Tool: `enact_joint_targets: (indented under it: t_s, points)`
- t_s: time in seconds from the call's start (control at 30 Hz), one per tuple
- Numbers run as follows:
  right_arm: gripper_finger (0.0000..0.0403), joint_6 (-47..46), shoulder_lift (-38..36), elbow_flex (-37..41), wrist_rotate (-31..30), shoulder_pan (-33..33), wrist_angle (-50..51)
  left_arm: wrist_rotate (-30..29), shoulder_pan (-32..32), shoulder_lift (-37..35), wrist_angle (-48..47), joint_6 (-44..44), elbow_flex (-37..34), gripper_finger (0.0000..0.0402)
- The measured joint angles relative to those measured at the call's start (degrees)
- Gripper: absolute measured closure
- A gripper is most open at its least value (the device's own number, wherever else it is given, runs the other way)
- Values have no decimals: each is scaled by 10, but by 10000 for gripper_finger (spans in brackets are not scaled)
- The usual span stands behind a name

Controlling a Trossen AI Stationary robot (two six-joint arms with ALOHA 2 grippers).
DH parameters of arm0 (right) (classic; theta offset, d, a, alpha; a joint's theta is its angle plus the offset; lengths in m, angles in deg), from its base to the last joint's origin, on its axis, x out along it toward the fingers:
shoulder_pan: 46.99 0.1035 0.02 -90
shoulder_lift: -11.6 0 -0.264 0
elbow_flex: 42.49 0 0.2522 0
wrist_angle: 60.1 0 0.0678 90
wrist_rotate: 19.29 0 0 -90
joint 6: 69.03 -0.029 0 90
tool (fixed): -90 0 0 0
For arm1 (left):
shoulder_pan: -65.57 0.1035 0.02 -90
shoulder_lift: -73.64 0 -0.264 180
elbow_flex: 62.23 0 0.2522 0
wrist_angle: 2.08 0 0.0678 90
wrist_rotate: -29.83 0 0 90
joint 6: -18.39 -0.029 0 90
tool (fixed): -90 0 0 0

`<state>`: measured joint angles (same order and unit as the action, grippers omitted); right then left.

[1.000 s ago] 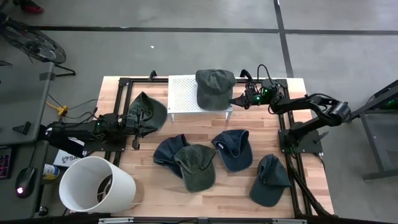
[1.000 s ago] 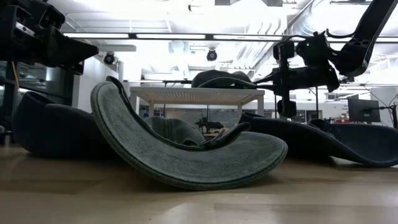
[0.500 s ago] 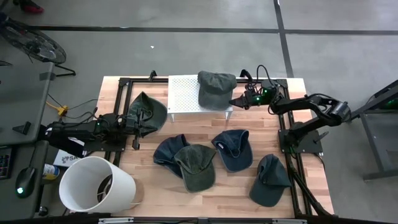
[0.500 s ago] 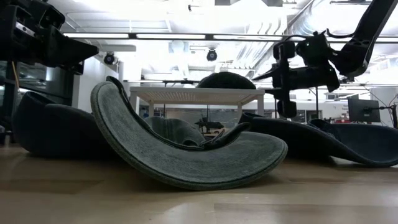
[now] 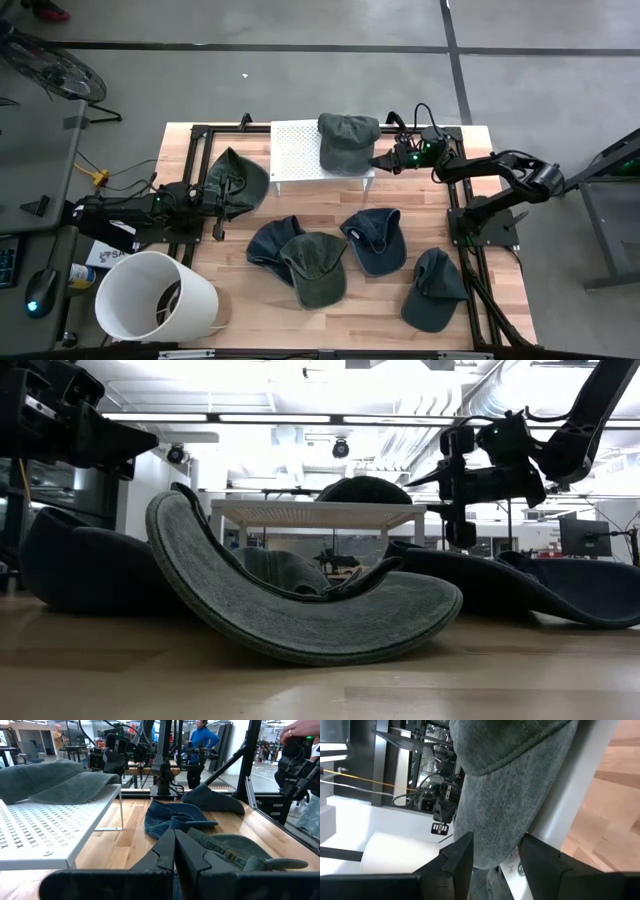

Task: Pick & Place hat
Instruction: Put the top right gray cap on the shelf

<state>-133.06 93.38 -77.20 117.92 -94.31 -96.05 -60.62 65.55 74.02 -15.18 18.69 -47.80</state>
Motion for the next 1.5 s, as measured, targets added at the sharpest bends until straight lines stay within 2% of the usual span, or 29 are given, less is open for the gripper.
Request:
enact_joint_targets:
  t_s: [0.97,1.27,1.5]
  points:
    - [253,-10,-77,1,-3,-1,61,0,0,0,0,0,0,396]
    - [253,10,-82,0,4,-1,112,0,0,0,0,0,0,396]
    - [254,11,-92,0,17,-3,110,0,0,0,0,0,0,396]
